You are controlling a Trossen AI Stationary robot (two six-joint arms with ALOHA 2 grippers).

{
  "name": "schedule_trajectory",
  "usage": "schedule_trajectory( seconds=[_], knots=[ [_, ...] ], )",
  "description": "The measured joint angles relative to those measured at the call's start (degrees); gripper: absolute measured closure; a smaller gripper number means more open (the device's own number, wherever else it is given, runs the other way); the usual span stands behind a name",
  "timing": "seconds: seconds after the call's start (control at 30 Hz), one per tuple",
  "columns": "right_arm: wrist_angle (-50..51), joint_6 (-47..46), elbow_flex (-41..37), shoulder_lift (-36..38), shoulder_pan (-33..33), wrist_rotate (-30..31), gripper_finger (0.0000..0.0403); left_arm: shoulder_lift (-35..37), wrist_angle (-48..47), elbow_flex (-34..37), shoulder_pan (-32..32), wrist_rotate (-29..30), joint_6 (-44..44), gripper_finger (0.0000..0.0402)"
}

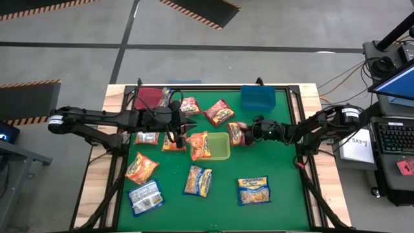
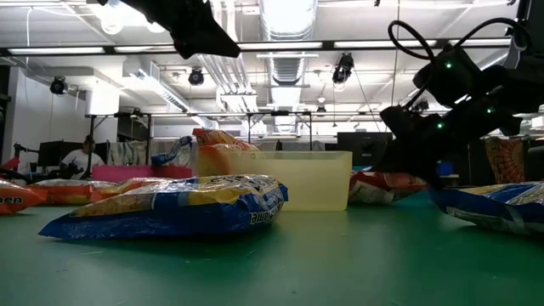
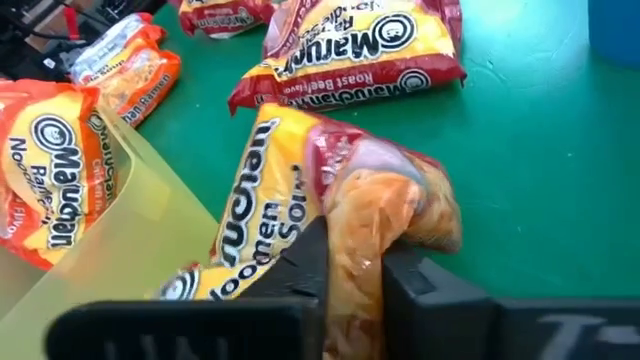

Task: Sort Maruchan noodles
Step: Put the red noodle pack into the blue bin

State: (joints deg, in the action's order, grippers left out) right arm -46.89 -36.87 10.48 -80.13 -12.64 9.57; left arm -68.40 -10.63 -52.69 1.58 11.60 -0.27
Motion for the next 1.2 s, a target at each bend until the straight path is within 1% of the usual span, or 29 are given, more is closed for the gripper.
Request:
schedule_trajectory(
  seconds=[0.07,0.23,0.33,0.43,0.57,0.7,0.97,1.2],
  knots=[
    [-0.1,0.3,0.0,0.5,0.0,0.1,0.0388,0.0,0.3,0.0,0.0,0.0,0.0,0.0363],
    [0.3,2.1,0.0,3.6,0.0,0.2,0.0392,0.0,1.0,0.4,0.0,0.0,-0.1,0.0363],
    [0.3,3.7,0.0,6.2,0.0,-1.7,0.0392,0.0,1.7,1.4,0.0,0.0,0.0,0.0363],
    [0.5,3.8,0.0,9.2,0.0,-3.8,0.0392,0.0,3.9,3.4,0.0,0.0,0.5,0.0363],
    [0.6,4.0,0.0,13.0,0.0,-4.5,0.0392,0.0,8.1,7.0,0.0,0.0,0.7,0.0363],
    [1.3,4.6,0.0,16.6,0.0,-6.9,0.0391,0.0,11.3,9.4,0.0,0.0,1.8,0.0363],
    [2.1,4.5,0.0,22.7,0.0,-7.0,0.0391,0.0,12.1,9.6,0.0,-0.1,3.4,0.0363],
    [2.1,4.5,0.0,24.0,0.0,-7.0,0.0391,0.0,12.0,9.6,0.0,-0.2,4.2,0.0363]
  ],
)
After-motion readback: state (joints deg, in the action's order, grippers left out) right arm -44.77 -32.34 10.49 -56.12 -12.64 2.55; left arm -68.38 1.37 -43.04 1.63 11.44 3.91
